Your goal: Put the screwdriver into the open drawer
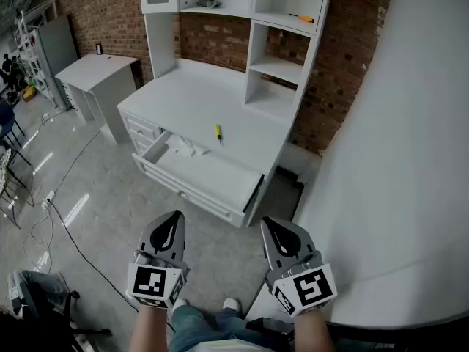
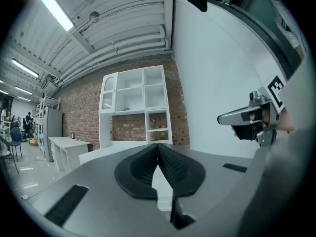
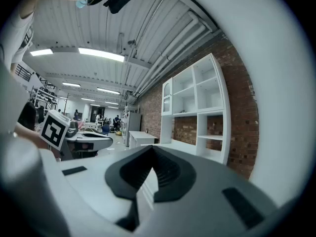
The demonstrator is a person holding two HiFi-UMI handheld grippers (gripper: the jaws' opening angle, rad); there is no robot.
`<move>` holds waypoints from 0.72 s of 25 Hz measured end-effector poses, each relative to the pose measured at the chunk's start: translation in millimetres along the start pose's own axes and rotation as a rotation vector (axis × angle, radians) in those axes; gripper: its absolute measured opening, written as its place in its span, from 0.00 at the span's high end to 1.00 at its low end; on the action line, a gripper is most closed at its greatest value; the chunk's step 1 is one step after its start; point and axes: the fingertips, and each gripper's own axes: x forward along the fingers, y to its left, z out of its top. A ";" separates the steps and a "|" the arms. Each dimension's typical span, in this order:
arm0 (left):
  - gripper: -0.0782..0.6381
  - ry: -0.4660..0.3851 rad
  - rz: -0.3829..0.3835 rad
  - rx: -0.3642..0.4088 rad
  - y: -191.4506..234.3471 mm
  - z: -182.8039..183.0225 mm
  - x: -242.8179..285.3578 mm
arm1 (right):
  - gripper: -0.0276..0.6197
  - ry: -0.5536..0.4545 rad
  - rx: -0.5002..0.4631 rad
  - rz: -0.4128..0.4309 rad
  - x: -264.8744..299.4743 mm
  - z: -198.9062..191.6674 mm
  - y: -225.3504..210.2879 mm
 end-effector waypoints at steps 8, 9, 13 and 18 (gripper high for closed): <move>0.87 -0.011 0.025 0.009 -12.0 13.1 3.9 | 0.94 -0.010 0.035 -0.026 -14.4 0.8 -17.8; 0.87 -0.009 0.026 0.004 -12.6 12.9 5.2 | 0.94 -0.011 0.036 -0.024 -15.0 1.4 -17.4; 0.87 0.000 0.006 -0.006 -10.1 5.6 18.4 | 0.94 -0.018 0.018 -0.041 -13.6 1.3 -18.9; 0.87 -0.008 -0.035 -0.017 7.7 -2.4 44.2 | 0.94 -0.036 0.116 -0.091 -1.8 -1.4 -30.8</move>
